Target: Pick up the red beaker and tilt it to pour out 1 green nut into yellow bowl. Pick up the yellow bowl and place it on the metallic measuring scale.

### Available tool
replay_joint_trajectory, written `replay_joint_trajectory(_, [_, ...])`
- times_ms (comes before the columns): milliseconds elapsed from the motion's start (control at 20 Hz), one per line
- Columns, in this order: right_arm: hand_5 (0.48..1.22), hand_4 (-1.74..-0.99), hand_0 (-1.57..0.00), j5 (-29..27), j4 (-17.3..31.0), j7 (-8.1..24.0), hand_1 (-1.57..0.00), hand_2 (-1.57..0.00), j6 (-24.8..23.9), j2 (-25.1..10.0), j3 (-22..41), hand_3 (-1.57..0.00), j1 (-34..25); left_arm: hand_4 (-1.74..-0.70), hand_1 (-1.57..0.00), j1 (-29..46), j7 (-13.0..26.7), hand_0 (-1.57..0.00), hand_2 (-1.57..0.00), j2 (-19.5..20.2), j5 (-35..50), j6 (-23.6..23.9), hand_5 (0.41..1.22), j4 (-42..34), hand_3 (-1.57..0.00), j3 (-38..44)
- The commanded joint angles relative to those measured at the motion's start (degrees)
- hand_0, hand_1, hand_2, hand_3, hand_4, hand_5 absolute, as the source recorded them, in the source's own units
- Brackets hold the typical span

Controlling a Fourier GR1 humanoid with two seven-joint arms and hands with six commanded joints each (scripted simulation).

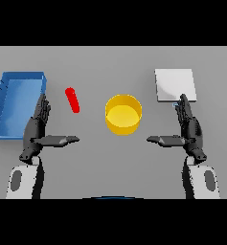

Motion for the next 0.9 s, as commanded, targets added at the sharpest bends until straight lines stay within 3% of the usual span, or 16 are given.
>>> replay_joint_trajectory(0, [0.599, -1.167, 0.00, 0.0, -0.1, -0.1, 0.00, 0.00, 0.0, 0.0, 0.0, 0.00, 0.1, -1.15, 0.00, 0.0, 0.0, 0.00, 0.00, 0.0, 0.1, 0.0, 0.599, 0.0, 0.00, 0.0])
replay_joint_trajectory(250, [0.599, -1.167, 0.00, 0.0, -1.0, -0.9, 0.00, 0.00, 0.1, 0.0, 0.3, 0.00, 1.3, -1.15, 0.00, 0.5, -0.2, 0.00, 0.00, 0.5, 0.6, -0.4, 0.599, -0.7, 0.00, 0.3])
replay_joint_trajectory(300, [0.599, -1.167, 0.00, 6.5, -2.9, -5.0, 0.00, 0.00, -1.7, -2.8, 2.3, 0.00, 3.4, -1.15, 0.00, 2.7, -1.2, 0.00, 0.00, 2.3, -1.5, -1.0, 0.599, -3.0, 0.00, -1.1])
replay_joint_trajectory(350, [0.595, -1.163, 0.00, 11.1, -4.0, -6.7, 0.00, 0.00, -3.3, -3.5, 4.2, 0.00, 5.3, -1.16, 0.00, 4.1, -1.3, 0.00, 0.00, 3.2, -3.0, -1.4, 0.599, -4.7, 0.00, -2.4])
replay_joint_trajectory(450, [0.591, -1.160, 0.00, 15.0, -6.4, -6.7, 0.00, 0.00, -4.2, -4.2, 6.1, 0.00, 7.1, -1.16, 0.00, 5.6, 0.7, 0.00, 0.00, 3.8, -4.3, -1.8, 0.599, -7.6, 0.00, -4.1])
replay_joint_trajectory(550, [0.591, -1.162, 0.00, 16.7, -7.1, -4.7, 0.00, 0.00, -5.0, -4.1, 6.7, 0.00, 7.2, -1.16, 0.00, 5.4, 3.2, 0.00, 0.00, 4.0, -5.6, -1.5, 0.600, -8.3, 0.00, -4.9])
replay_joint_trajectory(800, [0.607, -1.212, 0.00, 14.1, -8.7, -4.7, 0.00, 0.00, -3.4, -3.6, 6.6, 0.00, 7.9, -1.16, 0.00, 3.7, 3.4, 0.00, 0.00, 4.8, -7.4, -1.5, 0.604, -6.1, 0.00, -5.4])
replay_joint_trajectory(850, [0.611, -1.224, 0.00, 13.6, -9.0, -6.0, 0.00, 0.00, -3.0, -3.6, 6.6, 0.00, 8.6, -1.17, 0.00, 2.7, 2.5, 0.00, 0.00, 4.3, -7.9, -1.5, 0.605, -3.4, 0.00, -5.5])
